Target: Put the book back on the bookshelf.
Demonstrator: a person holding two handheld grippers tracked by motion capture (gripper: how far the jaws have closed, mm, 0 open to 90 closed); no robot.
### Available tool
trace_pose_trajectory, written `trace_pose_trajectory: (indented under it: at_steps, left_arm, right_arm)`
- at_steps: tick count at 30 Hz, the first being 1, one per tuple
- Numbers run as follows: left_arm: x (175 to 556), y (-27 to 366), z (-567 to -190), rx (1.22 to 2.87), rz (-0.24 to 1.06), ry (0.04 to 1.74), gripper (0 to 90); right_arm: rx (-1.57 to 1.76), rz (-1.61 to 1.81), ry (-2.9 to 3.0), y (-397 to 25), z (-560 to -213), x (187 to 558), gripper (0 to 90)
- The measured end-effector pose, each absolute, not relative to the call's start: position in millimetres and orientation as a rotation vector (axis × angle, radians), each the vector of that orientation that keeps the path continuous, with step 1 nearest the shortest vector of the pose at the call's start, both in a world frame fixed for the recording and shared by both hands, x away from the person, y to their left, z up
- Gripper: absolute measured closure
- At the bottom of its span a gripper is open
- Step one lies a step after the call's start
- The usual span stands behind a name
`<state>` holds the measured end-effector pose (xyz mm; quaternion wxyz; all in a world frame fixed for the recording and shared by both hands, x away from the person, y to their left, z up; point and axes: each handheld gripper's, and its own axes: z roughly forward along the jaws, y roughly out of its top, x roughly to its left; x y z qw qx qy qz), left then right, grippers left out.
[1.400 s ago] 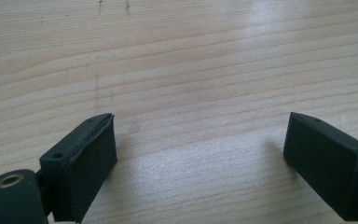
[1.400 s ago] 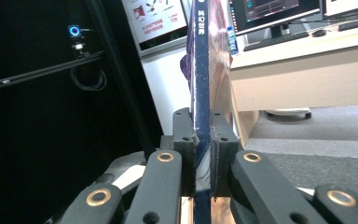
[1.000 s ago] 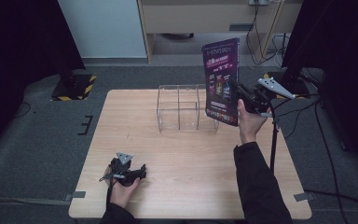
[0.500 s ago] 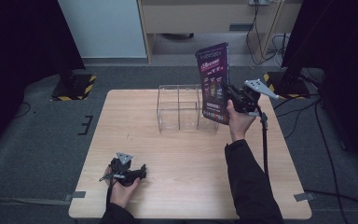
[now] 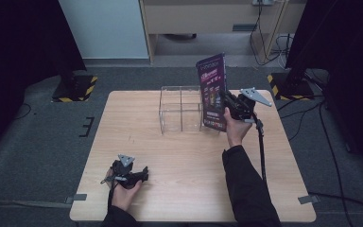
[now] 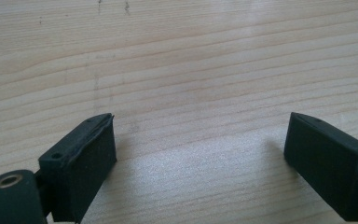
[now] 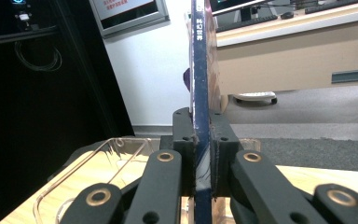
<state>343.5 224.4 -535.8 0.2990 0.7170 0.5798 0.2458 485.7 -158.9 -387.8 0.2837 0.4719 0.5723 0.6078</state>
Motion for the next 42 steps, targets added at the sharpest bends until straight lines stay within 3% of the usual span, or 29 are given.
trace_pose_trajectory:
  at_steps: [42]
  left_arm:
    - [343, 224, -536, 1.904, 0.653, 1.540, 8.1]
  right_arm:
    - [1.207, 1.579, 1.496, -171, -432, 449, 82.9]
